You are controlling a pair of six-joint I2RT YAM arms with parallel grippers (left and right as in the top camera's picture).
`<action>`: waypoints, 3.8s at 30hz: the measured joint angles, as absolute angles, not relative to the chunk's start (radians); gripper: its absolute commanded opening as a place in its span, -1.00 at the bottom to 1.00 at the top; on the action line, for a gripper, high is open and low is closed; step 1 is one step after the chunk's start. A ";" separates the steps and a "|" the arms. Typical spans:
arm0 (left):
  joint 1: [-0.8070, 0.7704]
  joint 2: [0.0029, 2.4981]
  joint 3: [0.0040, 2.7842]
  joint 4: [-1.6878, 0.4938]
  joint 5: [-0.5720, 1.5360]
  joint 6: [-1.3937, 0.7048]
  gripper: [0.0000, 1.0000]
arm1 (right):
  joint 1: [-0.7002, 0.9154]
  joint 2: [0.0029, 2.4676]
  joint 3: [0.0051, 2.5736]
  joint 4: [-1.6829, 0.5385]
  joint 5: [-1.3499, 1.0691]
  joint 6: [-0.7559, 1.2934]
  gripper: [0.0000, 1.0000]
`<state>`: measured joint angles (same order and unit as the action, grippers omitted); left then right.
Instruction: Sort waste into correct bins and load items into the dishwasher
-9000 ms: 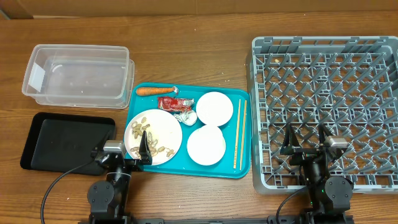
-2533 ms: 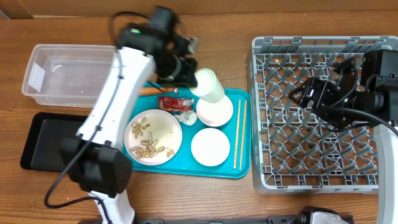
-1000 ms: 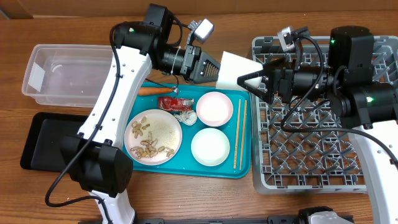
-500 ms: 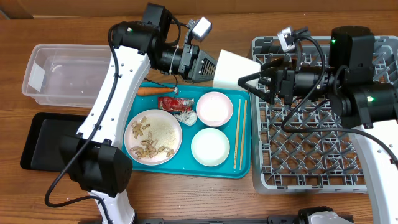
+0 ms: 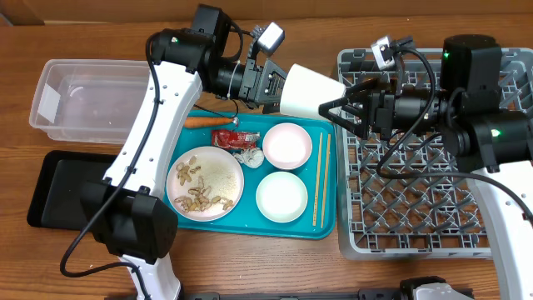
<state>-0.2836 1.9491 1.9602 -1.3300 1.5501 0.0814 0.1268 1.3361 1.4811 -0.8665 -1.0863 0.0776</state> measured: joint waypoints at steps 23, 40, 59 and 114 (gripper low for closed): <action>-0.171 1.949 1.960 -1.331 1.557 0.047 0.72 | -0.461 1.174 1.481 -1.417 -0.281 0.222 0.17; -0.175 1.949 1.960 -1.339 1.557 0.043 0.70 | -0.611 1.440 1.481 -1.449 0.065 0.411 0.18; -0.189 1.949 1.960 -1.340 1.555 0.039 0.46 | -0.614 1.608 1.518 -1.413 0.039 0.410 0.69; -0.105 1.710 2.056 -1.675 -0.053 -0.472 1.00 | 0.395 1.765 1.434 -1.087 -0.208 0.397 0.01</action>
